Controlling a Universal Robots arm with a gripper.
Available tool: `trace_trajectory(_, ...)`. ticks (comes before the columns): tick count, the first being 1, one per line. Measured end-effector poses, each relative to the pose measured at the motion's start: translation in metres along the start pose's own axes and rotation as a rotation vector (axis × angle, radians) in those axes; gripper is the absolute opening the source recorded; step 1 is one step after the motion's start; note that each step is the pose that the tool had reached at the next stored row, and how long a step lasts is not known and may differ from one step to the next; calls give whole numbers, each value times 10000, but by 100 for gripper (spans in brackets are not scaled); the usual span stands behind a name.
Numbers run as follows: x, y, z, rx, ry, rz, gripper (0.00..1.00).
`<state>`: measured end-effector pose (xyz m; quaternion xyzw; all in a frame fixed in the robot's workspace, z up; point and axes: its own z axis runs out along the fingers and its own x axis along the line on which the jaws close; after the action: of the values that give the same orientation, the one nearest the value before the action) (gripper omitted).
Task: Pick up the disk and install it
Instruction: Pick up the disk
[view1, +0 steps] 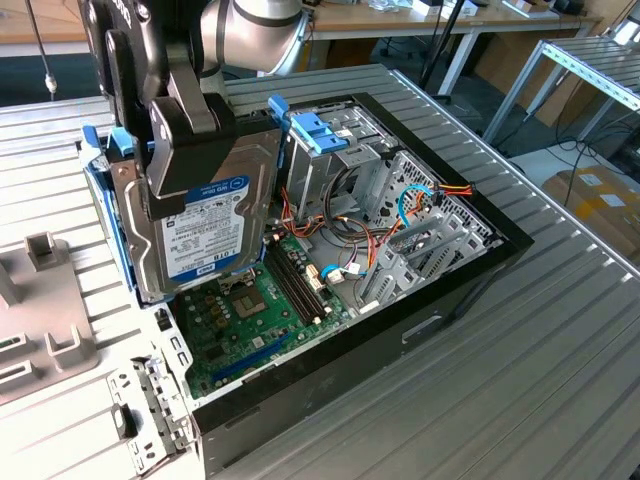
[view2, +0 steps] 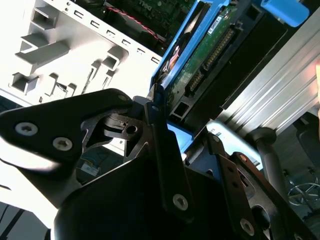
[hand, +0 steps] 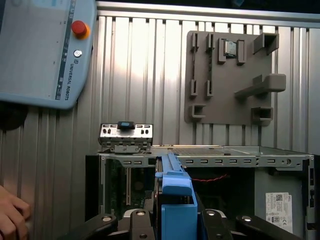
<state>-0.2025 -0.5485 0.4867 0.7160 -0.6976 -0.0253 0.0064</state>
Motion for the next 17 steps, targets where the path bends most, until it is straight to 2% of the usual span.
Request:
trace_trajectory(10,14,-3,-1,-1,3,0,37)
trace_trajectory(17,20,-39,-1,-1,27,2,37)
